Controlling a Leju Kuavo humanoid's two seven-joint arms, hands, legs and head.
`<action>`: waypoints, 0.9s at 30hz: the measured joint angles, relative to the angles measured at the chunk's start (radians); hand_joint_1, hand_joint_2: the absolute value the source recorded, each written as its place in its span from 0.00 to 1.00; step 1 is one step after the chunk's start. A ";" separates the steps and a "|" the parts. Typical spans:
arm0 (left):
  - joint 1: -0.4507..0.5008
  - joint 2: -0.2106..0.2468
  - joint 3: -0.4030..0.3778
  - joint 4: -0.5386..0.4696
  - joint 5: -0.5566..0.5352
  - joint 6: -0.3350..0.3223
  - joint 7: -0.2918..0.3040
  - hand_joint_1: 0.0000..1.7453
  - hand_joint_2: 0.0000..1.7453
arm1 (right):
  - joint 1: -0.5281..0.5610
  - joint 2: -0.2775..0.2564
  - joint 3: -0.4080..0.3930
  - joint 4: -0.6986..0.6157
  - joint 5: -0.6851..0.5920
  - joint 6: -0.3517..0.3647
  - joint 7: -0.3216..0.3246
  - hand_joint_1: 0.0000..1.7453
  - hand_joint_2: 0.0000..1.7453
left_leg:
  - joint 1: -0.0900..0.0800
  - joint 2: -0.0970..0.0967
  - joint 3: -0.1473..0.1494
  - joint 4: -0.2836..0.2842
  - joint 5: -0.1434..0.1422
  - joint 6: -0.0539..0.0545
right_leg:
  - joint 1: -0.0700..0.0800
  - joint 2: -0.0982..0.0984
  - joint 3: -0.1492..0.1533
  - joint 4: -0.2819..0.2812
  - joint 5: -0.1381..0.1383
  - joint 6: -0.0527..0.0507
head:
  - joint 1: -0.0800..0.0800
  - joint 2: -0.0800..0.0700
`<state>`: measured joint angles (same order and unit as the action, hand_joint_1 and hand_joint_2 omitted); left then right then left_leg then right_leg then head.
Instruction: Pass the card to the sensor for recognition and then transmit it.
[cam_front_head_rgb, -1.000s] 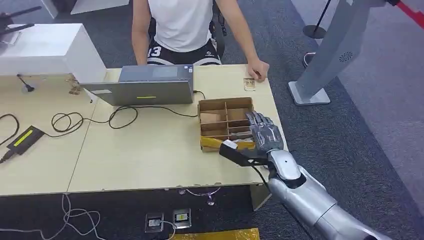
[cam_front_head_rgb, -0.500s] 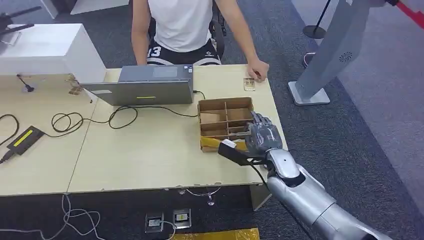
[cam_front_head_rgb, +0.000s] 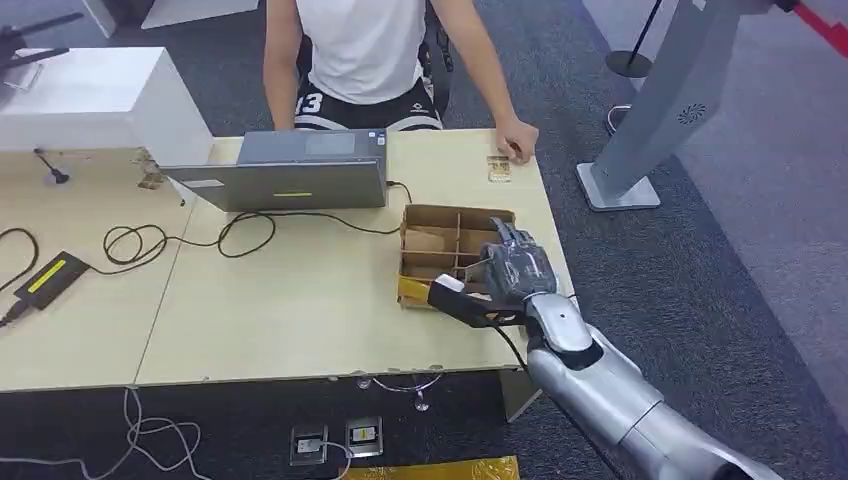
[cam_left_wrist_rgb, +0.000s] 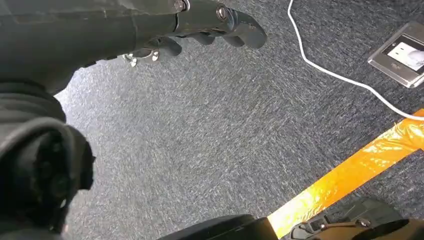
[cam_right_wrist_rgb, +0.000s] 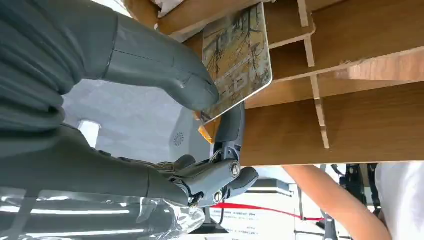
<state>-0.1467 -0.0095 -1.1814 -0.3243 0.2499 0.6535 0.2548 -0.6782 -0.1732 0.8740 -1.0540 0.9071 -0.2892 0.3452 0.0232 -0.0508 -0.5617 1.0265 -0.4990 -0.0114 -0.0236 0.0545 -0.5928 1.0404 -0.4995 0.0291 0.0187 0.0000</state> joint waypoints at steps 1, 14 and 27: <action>0.000 0.000 0.000 0.000 0.000 0.000 0.000 0.00 0.00 | 0.000 0.003 0.000 0.000 -0.001 0.000 -0.003 1.00 1.00 | 0.000 0.000 0.000 0.000 0.000 0.000 | 0.000 0.000 0.000 0.000 0.000 0.000 | 0.000 0.000; 0.008 0.001 0.000 -0.008 0.012 0.010 -0.003 0.00 0.00 | -0.006 0.037 0.002 0.028 -0.014 -0.009 -0.024 1.00 1.00 | 0.000 0.000 0.000 0.000 0.000 0.000 | 0.000 0.000 0.000 0.000 0.000 0.000 | 0.000 0.000; 0.009 0.002 0.000 -0.014 0.012 0.017 -0.003 0.00 0.00 | -0.040 0.039 0.000 0.033 0.007 -0.055 0.015 1.00 1.00 | 0.000 0.000 0.000 0.000 0.000 0.000 | 0.000 0.000 0.000 0.000 0.000 0.000 | 0.000 0.000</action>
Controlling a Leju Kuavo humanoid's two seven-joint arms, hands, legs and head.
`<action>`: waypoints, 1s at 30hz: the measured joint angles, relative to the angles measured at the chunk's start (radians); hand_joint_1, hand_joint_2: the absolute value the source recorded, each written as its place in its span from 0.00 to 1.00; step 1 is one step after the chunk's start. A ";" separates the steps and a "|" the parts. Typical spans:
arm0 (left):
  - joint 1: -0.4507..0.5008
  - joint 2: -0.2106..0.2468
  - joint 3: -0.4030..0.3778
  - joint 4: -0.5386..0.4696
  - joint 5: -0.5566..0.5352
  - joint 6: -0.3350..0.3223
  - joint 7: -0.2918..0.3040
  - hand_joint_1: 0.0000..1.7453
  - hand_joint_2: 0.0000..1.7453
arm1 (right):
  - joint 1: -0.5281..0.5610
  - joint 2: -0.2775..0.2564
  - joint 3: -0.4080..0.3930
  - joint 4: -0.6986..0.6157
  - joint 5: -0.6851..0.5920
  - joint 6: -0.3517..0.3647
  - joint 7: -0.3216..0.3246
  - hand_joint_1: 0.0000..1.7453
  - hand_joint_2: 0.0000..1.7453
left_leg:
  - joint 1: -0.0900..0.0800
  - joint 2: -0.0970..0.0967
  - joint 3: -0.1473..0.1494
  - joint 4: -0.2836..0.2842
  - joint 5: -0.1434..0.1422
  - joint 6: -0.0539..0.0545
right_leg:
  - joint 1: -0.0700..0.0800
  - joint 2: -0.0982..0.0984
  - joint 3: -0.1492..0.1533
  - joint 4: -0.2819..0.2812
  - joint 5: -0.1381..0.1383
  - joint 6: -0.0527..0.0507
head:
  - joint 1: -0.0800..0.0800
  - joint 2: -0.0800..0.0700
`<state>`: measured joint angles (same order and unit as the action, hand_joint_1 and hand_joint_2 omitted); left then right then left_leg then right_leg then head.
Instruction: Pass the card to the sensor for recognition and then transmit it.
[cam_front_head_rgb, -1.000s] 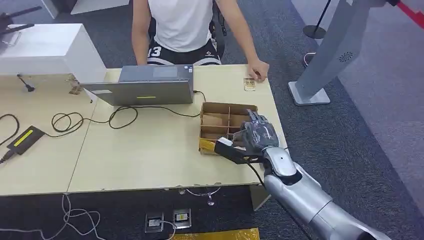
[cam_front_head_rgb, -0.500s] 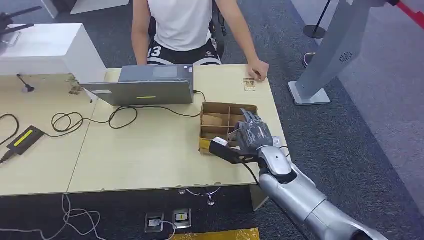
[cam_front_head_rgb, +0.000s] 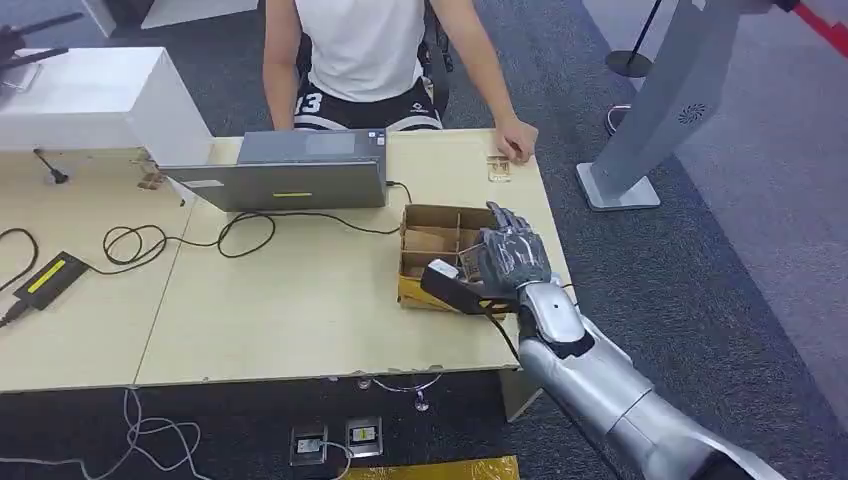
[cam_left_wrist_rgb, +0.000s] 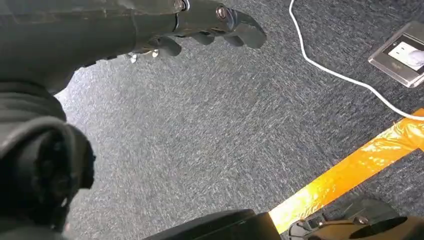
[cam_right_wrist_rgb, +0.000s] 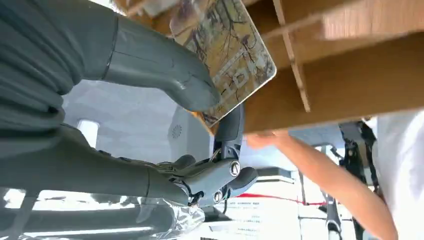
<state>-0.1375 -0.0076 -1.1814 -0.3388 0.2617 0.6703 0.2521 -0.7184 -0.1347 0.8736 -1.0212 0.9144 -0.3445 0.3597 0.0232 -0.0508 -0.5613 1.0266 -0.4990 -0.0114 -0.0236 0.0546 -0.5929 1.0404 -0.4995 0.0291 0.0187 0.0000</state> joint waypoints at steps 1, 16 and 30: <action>0.000 0.000 0.000 0.000 0.000 0.000 0.000 0.00 0.00 | -0.002 0.000 0.000 -0.002 0.001 0.000 0.002 1.00 1.00 | 0.000 0.000 0.000 0.000 0.000 0.000 | 0.000 0.000 0.000 0.000 0.000 0.000 | 0.000 0.000; 0.003 0.000 0.000 0.000 -0.013 0.005 -0.008 0.00 0.00 | -0.134 -0.061 -0.056 -0.132 0.112 0.026 0.119 1.00 1.00 | 0.000 0.000 0.000 0.000 0.000 0.000 | 0.000 0.000 0.000 0.000 0.000 0.000 | 0.000 0.000; -0.001 0.000 -0.002 0.000 -0.040 -0.023 0.001 0.00 0.00 | -0.246 -0.110 -0.072 -0.224 0.122 0.129 0.142 1.00 1.00 | 0.000 0.000 0.000 0.000 0.000 0.000 | 0.000 0.000 0.000 0.000 0.000 0.000 | 0.000 0.000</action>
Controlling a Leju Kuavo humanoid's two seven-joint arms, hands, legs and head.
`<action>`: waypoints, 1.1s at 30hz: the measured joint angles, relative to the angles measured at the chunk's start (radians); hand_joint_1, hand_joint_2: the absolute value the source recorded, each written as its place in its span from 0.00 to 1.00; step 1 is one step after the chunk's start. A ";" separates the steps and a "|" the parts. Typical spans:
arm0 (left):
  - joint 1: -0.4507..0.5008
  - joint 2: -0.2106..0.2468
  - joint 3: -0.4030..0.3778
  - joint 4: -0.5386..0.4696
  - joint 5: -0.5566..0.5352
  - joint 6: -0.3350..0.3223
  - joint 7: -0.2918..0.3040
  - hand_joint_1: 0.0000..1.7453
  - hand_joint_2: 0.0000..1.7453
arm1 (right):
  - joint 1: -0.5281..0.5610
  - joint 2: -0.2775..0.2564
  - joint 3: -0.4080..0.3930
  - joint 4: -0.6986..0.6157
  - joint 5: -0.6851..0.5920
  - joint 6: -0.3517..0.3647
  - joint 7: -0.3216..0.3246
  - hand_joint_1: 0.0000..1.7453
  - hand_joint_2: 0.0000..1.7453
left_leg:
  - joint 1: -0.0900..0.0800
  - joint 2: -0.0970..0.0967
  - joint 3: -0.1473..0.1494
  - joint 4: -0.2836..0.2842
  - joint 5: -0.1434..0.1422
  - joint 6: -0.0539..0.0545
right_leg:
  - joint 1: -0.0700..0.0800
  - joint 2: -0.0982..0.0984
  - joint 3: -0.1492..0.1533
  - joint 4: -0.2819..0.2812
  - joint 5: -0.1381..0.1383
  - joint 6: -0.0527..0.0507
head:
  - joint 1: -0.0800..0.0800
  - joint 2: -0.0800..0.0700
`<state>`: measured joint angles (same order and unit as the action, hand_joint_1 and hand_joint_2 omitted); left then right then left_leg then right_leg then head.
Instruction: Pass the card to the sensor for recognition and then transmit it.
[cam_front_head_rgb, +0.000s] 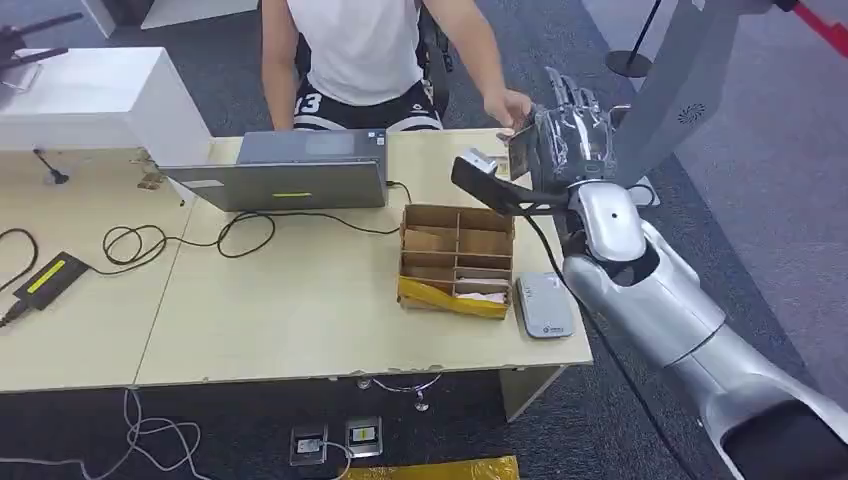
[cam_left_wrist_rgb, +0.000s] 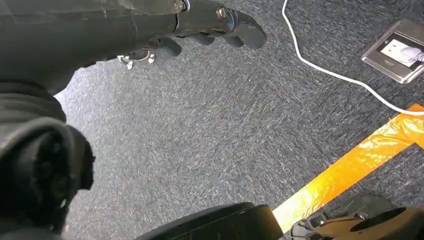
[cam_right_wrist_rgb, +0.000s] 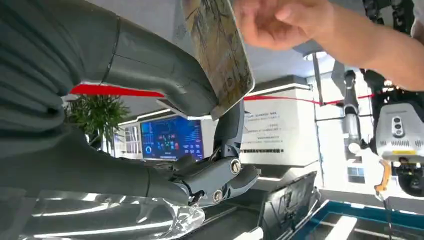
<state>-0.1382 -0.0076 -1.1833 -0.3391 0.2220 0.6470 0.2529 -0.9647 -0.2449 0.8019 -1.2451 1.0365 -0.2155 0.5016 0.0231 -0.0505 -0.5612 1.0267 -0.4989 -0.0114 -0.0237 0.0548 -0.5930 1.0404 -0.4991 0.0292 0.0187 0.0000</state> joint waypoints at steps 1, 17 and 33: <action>-0.001 0.000 0.000 0.000 -0.001 -0.001 0.001 0.00 0.00 | -0.007 0.000 0.000 0.001 0.000 0.002 0.001 1.00 1.00 | 0.000 0.000 0.000 0.000 0.000 0.000 | 0.000 0.000 0.000 0.000 0.000 0.000 | 0.000 0.000; -0.018 0.000 -0.002 0.000 -0.027 -0.029 0.016 0.00 0.00 | -0.077 0.002 0.001 0.098 -0.096 0.019 -0.012 1.00 1.00 | 0.000 -0.001 -0.001 0.000 0.000 0.000 | 0.000 -0.001 0.000 0.000 0.000 0.000 | 0.000 0.000; -0.031 -0.003 -0.014 -0.002 -0.056 -0.042 0.024 0.00 0.00 | -0.115 0.044 0.000 0.233 -0.148 -0.113 -0.031 1.00 1.00 | 0.000 -0.001 -0.001 0.000 0.000 0.000 | 0.000 -0.001 0.000 0.000 0.000 0.000 | 0.000 0.000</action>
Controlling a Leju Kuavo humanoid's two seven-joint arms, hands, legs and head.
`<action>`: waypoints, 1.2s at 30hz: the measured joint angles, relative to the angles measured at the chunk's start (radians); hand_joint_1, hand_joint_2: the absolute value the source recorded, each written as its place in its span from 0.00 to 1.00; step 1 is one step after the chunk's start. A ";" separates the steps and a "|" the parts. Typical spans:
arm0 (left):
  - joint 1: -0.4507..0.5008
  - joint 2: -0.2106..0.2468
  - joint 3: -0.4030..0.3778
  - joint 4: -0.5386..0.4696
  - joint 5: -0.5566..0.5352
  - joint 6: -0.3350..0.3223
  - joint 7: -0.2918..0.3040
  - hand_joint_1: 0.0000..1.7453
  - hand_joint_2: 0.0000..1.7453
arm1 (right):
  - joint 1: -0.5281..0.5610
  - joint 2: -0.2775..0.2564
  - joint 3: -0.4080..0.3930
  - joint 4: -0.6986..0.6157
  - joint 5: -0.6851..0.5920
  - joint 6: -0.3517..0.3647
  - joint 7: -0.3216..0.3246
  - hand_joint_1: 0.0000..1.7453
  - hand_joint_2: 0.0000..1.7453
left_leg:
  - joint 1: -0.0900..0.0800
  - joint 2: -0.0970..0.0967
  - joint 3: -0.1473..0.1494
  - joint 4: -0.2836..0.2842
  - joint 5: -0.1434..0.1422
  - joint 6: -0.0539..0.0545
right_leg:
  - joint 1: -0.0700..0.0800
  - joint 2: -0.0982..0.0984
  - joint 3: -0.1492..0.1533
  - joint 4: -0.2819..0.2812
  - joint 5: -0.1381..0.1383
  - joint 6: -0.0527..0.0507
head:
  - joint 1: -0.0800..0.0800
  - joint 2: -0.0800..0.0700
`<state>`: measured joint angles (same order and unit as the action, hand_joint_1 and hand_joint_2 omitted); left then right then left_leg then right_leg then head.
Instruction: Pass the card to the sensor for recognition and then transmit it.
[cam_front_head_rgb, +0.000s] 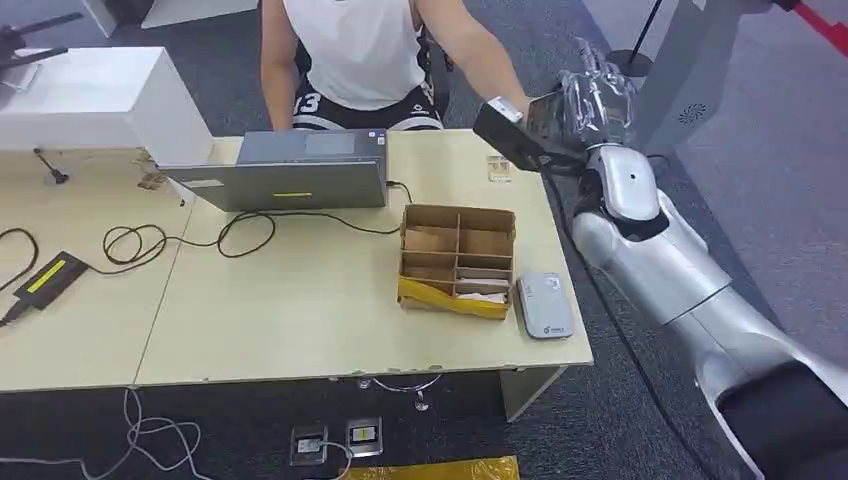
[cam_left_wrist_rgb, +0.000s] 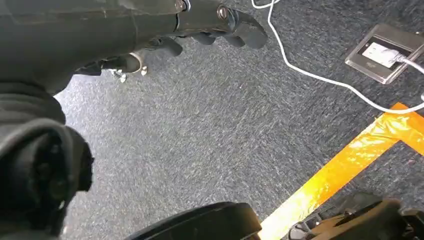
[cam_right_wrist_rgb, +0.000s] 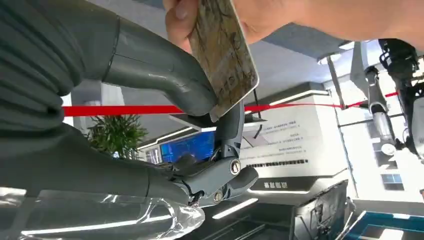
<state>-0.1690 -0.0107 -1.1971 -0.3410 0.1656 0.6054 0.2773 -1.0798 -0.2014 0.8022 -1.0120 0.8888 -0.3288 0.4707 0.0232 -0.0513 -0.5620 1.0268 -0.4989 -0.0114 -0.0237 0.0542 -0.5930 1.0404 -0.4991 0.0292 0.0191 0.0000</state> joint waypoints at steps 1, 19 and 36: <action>0.000 0.000 -0.003 0.000 0.000 0.000 0.001 0.00 0.00 | -0.002 0.004 0.000 0.010 0.000 -0.001 -0.002 1.00 1.00 | 0.000 0.000 0.000 0.000 0.000 0.000 | 0.000 0.000 0.000 0.000 0.000 0.000 | 0.000 0.000; 0.001 -0.007 -0.005 -0.003 -0.011 0.002 0.002 0.00 0.00 | -0.010 0.035 0.029 0.167 -0.006 -0.090 -0.014 0.00 1.00 | 0.000 0.000 0.000 0.000 0.000 0.000 | 0.000 0.000 0.000 0.000 0.000 0.000 | 0.000 0.000; 0.041 0.002 0.002 -0.002 0.048 0.076 -0.034 0.00 0.00 | 0.000 -0.104 0.037 -0.053 0.164 -0.083 0.118 0.00 0.00 | 0.000 0.000 0.001 0.001 0.000 0.000 | 0.000 0.001 -0.001 0.000 0.000 0.000 | 0.000 0.000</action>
<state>-0.1283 -0.0084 -1.1955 -0.3429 0.2137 0.6813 0.2434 -1.0802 -0.3057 0.8388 -1.0652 1.0533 -0.4120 0.5891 0.0230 -0.0509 -0.5609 1.0274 -0.4989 -0.0114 -0.0238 0.0548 -0.5940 1.0400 -0.4988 0.0291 0.0187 0.0000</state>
